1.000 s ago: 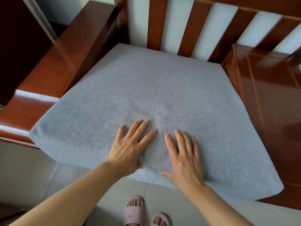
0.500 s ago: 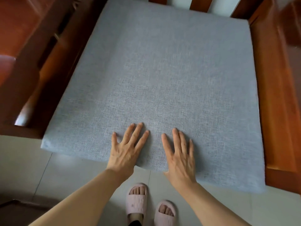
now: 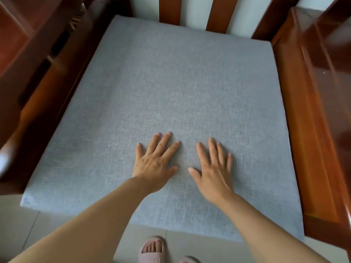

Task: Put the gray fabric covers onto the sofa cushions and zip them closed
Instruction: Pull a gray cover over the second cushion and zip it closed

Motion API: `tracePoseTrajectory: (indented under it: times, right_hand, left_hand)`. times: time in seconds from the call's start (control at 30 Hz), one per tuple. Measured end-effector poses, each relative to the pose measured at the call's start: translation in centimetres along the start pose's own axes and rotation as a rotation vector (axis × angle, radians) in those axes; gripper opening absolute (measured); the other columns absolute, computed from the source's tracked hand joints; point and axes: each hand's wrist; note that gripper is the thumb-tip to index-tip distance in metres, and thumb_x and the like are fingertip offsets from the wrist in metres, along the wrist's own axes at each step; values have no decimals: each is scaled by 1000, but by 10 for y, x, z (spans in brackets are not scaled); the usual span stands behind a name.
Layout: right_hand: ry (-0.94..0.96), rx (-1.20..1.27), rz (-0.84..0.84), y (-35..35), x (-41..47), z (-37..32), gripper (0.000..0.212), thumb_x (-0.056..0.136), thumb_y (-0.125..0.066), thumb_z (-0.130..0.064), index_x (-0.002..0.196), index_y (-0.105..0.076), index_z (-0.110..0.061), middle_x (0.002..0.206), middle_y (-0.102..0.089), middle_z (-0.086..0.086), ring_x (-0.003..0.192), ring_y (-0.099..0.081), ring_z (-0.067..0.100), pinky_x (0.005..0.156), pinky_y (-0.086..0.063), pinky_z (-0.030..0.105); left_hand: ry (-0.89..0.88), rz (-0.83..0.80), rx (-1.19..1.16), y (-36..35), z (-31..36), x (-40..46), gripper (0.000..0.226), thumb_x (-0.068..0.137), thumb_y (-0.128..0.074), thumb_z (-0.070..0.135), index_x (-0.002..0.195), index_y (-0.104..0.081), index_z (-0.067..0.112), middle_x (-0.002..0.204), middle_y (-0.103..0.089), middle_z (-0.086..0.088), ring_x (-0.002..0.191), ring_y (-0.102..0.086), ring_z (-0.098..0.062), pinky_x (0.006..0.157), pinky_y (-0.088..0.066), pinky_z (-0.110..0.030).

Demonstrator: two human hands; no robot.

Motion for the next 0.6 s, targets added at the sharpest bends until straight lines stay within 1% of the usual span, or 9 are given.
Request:
tracePoseTrajectory:
  times: [0.07,0.1,0.17,0.23,0.3,0.37,0.4,0.5,0.6]
  right_hand:
    - [-47,-87,17,-3,7,21,84,82,-7,-76,151,-9,-29,160,2,3,146,2,26,112,-2,56]
    - [-113,-97,41,-4,11,29,86,80,-3,-77,151,-7,-29,159,2,4,146,2,26,112,-2,55]
    - [-278,-75,78,3,23,34,87,81,-6,-73,152,-9,-23,159,2,12,145,1,30,111,-4,57]
    - [-341,-53,107,15,42,24,80,89,-23,-62,151,-14,-13,157,0,20,144,-3,35,113,-6,59]
    - [-249,-49,18,23,67,3,77,94,-33,-54,151,0,-15,156,12,18,145,6,34,114,2,55]
    - [-105,-21,-116,26,87,-23,78,94,-30,-56,149,15,-24,154,27,11,142,22,31,114,9,52]
    - [-42,-12,-185,27,94,-35,78,94,-31,-57,148,17,-27,152,32,9,140,28,30,114,11,52]
    - [117,-3,-366,37,111,-67,82,93,-44,-50,149,13,-32,152,34,4,139,31,28,116,9,48]
    - [145,4,-461,60,122,-88,79,94,-49,-43,151,4,-29,155,25,3,143,21,25,118,-1,42]
  left_hand:
    - [91,16,1,-1,-8,17,75,86,-24,72,144,17,46,151,31,16,141,27,-15,112,5,-58]
    - [158,33,-10,2,-15,25,77,84,-22,75,143,18,46,152,30,15,141,26,-16,112,5,-59]
    - [307,72,-35,13,-31,41,76,85,-21,75,145,15,46,154,27,12,143,23,-18,112,0,-60]
    - [416,111,-46,27,-46,53,75,87,-25,72,147,8,42,156,22,6,144,18,-21,110,-8,-60]
    - [486,123,-71,38,-60,61,77,87,-31,69,148,4,38,155,20,3,143,15,-22,109,-13,-60]
    - [504,56,-95,48,-67,63,79,88,-33,68,148,8,38,155,22,4,143,17,-22,109,-13,-60]
    - [496,22,-104,51,-67,63,78,89,-34,66,148,10,38,155,23,4,143,18,-22,110,-13,-59]
    - [451,-27,-115,66,-72,59,74,93,-43,51,148,4,38,156,21,3,144,14,-23,109,-21,-52]
    - [381,-93,-83,89,-79,55,73,93,-50,38,149,-5,33,158,11,-1,145,2,-22,110,-24,-49]
Point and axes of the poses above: each hand's wrist, its own x-axis towards the middle knuckle, its own y-axis out of the back of the hand, z = x × y
